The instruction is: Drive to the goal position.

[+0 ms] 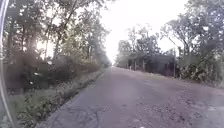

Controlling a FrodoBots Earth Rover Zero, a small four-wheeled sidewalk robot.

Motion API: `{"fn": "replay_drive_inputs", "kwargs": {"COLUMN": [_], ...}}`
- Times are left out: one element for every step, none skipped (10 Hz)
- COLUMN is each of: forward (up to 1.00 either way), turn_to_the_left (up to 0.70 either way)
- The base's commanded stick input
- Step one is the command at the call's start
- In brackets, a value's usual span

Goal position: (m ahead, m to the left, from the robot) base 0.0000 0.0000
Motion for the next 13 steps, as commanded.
{"fn": "replay_drive_inputs", "kwargs": {"forward": [0.10,0.10,0.10,0.10,0.10,0.10,0.10,0.10,0.10,0.10,0.10,0.10,0.10], "turn_to_the_left": [0.01,0.01,0.01,0.01,0.01,0.01,0.01,0.01,0.01,0.01,0.01,0.01,0.01]}}
